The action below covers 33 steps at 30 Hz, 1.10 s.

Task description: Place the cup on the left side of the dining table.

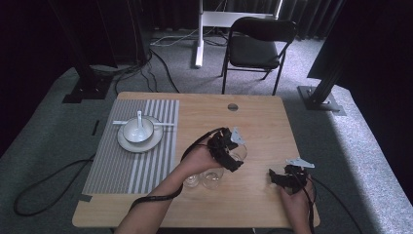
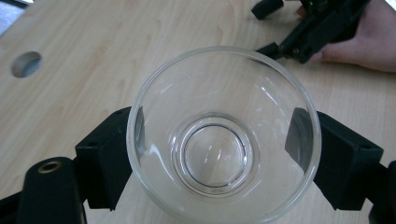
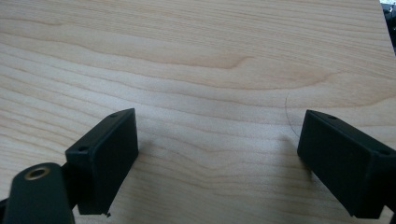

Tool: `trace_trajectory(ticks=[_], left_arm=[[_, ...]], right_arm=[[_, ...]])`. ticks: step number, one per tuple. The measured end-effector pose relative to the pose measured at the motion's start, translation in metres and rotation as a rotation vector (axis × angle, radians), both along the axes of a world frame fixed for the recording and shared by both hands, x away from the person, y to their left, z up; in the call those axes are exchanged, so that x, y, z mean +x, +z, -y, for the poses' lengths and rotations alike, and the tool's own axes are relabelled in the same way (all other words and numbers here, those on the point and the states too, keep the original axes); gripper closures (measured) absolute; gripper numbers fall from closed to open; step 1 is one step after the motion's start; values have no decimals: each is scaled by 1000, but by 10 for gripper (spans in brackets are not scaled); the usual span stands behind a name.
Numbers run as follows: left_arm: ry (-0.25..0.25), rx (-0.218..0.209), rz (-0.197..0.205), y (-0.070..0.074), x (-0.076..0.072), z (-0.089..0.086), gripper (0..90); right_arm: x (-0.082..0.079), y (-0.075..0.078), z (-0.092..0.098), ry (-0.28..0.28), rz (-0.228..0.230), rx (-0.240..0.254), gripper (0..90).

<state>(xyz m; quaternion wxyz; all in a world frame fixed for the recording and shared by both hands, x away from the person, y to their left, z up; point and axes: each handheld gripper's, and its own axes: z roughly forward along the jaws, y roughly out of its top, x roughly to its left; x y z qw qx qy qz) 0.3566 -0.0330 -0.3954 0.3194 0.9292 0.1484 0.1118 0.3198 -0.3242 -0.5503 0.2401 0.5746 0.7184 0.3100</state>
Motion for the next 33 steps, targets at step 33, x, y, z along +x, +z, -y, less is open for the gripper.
trace_trajectory(ticks=[33], left_arm=[[243, -1, 64, 33, -3, -121, 182]], right_arm=[[0, 0, 0, -1, 1, 1, 119]])
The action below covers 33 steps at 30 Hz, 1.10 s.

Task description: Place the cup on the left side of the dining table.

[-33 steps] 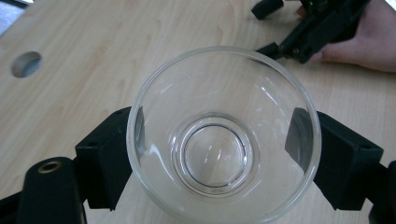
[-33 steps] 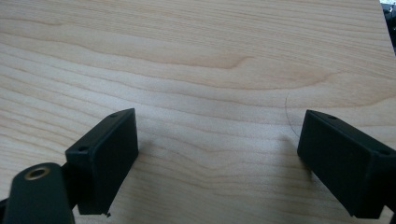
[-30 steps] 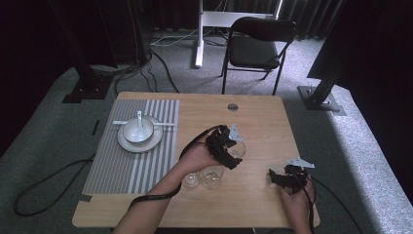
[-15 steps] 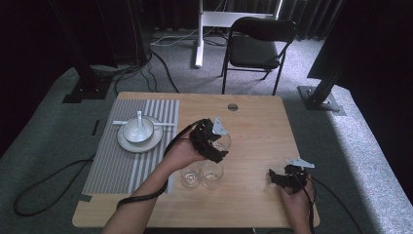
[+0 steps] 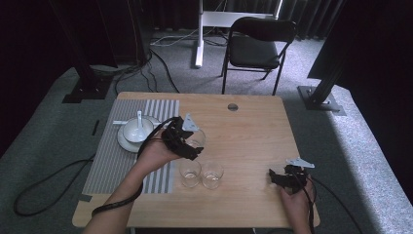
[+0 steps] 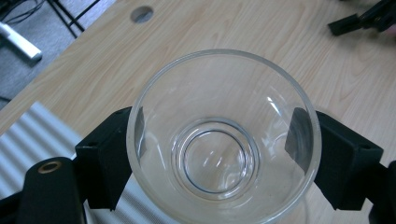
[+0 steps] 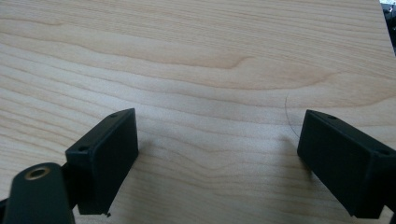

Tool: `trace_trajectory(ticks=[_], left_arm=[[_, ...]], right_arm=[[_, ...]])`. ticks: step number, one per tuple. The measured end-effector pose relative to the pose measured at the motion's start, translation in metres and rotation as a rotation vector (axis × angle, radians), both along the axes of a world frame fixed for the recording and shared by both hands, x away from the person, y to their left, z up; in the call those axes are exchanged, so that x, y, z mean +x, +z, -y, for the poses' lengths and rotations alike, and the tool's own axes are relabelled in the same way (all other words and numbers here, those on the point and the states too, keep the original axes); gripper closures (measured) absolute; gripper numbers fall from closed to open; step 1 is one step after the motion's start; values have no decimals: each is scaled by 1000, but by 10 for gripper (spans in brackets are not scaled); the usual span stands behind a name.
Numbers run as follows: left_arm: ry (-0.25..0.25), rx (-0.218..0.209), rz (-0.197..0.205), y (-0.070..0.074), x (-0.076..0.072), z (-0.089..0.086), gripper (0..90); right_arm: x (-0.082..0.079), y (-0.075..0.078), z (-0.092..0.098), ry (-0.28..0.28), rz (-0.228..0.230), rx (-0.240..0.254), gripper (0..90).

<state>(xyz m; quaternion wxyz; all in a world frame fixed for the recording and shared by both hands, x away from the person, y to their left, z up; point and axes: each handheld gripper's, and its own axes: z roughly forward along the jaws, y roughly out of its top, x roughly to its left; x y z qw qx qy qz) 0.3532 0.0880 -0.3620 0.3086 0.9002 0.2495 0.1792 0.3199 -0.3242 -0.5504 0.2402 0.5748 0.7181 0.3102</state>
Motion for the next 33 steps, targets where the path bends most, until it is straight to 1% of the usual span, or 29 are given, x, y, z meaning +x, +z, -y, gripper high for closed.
trace_trajectory(ticks=[1, 5, 6, 8, 9, 10, 11, 12, 13, 18, 19, 20, 21, 22, 23, 24, 25, 26, 28, 29, 32, 33], left_arm=[[16, -7, 2, 0, 0, -5, 182], [42, 10, 1, -2, -2, -19, 182], [55, 6, 2, -2, -2, -23, 182], [61, 10, 2, -3, -3, -31, 182], [73, 0, 1, -4, -3, -35, 182], [75, 0, 1, -5, -4, -39, 182], [91, -10, 4, -7, -4, -46, 182], [100, -7, 10, -8, -5, -49, 182], [113, -13, 11, -9, -5, -52, 182], [136, -33, -4, -17, -5, -68, 182], [138, -29, -10, -19, -5, -71, 182], [139, -27, -18, -21, -5, -73, 182], [151, -30, -14, -25, -5, -76, 182], [152, -19, -19, -27, -5, -78, 182], [161, -18, -24, -31, -5, -81, 182], [161, -18, -24, -31, -5, -81, 182], [163, -9, -36, -36, -5, -86, 182], [171, -19, -30, -40, -5, -89, 182], [176, -27, -31, -44, -5, -93, 182], [186, -35, -32, -47, -4, -97, 182], [193, -44, -55, -54, -2, -104, 182], [195, -45, -55, -57, -2, -105, 182]], right_arm=[[0, 0, 0, 0, 0, 0, 119], [0, 0, 0, 0, 0, 0, 119], [0, 0, 0, 0, 0, 0, 118], [0, 0, 0, 0, 0, 0, 119], [0, 0, 0, 0, 0, 0, 119], [0, 0, 0, 0, 0, 0, 119], [0, 0, 0, -1, 0, 0, 119], [0, 0, 0, 0, 0, 0, 118], [0, 0, 0, 0, 0, -1, 119], [0, 0, 0, 1, 0, -1, 119], [0, 0, 0, 0, -1, -1, 119], [0, 0, 0, 0, 0, 0, 118], [0, 0, 0, 0, 0, 0, 119], [0, 0, 0, 0, 0, 0, 119], [0, 0, 0, 1, 1, -1, 118], [0, 0, 0, 1, 1, -1, 118], [0, 0, 0, -1, -1, 1, 119], [0, 0, 0, -1, -1, 1, 119], [0, 0, 0, -1, -1, 1, 119], [0, 0, 0, -1, -1, 0, 119], [0, 0, 0, 0, 0, 0, 118], [0, 0, 0, 0, 0, 0, 119]])
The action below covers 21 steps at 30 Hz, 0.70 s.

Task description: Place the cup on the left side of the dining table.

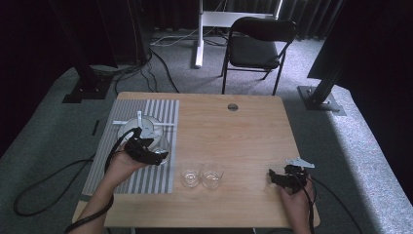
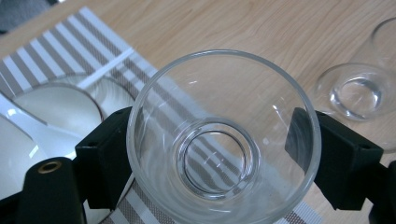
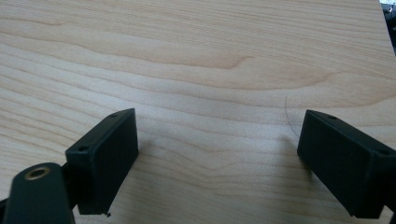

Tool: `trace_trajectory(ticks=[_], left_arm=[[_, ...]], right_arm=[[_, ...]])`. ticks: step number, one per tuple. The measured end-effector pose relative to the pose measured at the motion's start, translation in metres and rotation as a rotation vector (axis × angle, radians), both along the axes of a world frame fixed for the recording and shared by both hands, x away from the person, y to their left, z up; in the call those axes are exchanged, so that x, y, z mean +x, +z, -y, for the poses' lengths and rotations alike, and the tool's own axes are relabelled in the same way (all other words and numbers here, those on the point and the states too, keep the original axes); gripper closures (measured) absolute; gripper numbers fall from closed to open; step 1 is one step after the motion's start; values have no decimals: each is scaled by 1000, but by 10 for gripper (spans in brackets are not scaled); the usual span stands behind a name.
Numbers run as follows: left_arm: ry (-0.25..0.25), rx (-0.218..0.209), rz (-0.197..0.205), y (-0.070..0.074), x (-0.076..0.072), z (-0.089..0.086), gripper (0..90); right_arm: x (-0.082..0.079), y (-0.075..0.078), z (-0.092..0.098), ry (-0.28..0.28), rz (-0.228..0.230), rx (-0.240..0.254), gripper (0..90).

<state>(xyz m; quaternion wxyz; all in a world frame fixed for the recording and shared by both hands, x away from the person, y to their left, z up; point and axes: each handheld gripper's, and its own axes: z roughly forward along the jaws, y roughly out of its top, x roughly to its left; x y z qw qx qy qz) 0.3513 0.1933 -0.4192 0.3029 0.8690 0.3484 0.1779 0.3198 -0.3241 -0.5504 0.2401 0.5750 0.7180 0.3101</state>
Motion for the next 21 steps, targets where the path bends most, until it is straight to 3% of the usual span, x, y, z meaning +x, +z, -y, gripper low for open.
trace_trajectory(ticks=[5, 16, 21], left_arm=[[15, 16, -22, -15, 0, -9, 182], [49, 7, -80, -41, -1, -31, 182], [38, 36, -91, -48, -3, -33, 182]], right_arm=[[0, 0, 0, 0, 0, 0, 119], [0, 0, 0, 0, 0, 0, 119], [0, 0, 0, 0, 0, 0, 119]])
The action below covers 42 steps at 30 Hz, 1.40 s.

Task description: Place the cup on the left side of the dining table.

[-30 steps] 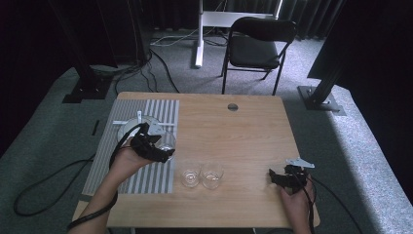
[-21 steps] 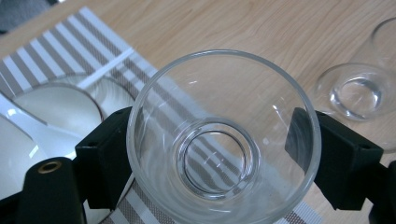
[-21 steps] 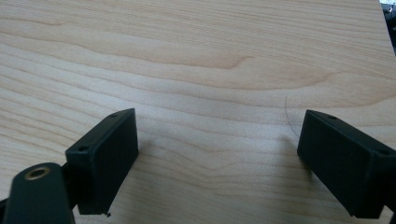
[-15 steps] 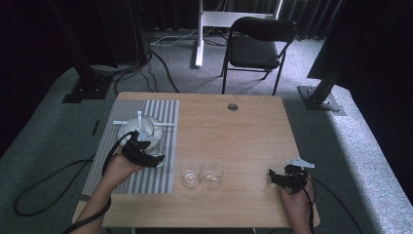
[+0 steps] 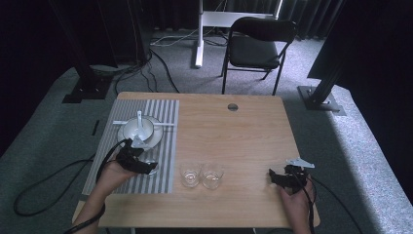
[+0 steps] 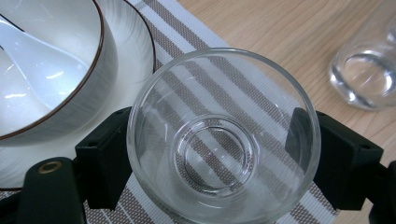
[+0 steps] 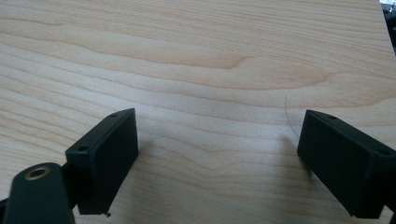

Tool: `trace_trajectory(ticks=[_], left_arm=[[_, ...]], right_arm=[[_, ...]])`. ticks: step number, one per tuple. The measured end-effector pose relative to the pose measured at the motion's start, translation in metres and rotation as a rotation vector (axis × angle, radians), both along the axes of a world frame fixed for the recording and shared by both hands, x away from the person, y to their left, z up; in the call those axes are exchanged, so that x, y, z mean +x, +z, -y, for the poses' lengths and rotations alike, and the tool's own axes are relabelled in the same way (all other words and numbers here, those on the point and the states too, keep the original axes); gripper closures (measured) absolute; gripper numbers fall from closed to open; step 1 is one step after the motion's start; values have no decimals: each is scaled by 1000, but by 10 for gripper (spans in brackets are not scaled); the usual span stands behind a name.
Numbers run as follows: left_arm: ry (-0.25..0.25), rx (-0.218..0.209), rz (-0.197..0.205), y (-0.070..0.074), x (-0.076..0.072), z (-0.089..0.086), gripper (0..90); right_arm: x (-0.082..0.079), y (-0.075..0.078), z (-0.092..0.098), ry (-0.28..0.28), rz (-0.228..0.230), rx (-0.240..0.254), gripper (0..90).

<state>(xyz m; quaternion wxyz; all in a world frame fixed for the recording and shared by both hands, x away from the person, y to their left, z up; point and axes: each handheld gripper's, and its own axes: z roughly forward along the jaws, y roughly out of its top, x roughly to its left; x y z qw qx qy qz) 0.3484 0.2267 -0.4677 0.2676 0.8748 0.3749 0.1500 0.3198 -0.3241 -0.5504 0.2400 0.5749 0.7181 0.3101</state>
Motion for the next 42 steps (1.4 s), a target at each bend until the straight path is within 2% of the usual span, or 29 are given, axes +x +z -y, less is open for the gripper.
trace_trajectory(ticks=[9, 18, 22, 23, 24, 27, 28, 29, 31, 34, 37, 38, 42], left_arm=[[11, -21, 10, -7, -1, -8, 181], [21, -52, 48, -11, -5, -10, 179], [23, -69, 50, -12, -6, -11, 176], [13, -82, 40, -12, -6, -11, 158], [6, -83, 29, -12, -6, -10, 94], [14, -69, 58, -14, -8, -9, 86], [18, -73, 50, -15, -8, -9, 1], [15, -88, 54, -16, -9, -10, 1], [21, -82, 65, -18, -10, -11, 1], [9, -102, 60, -22, -13, -13, 2], [3, -84, 65, -28, -17, -14, 2], [2, -65, 69, -30, -19, -15, 2], [37, -80, 78, -34, -25, -21, 2]], right_arm=[[0, 0, 0, 0, 0, 0, 119], [0, 0, 0, 0, 0, 0, 119], [0, 0, 0, 0, 0, 0, 119], [0, 0, 0, 0, 0, 0, 119], [0, 0, 0, 0, 0, 0, 119], [0, 0, 0, 0, 0, 0, 119], [0, 0, 0, 0, 0, 0, 119], [0, 0, 0, 0, 0, 0, 119], [0, 0, 0, 0, 0, 0, 119], [0, 0, 0, 0, 0, 0, 119], [0, 0, 0, 0, 0, 0, 119], [0, 0, 0, 0, 0, 0, 119], [0, 0, 0, -1, -1, 0, 119]])
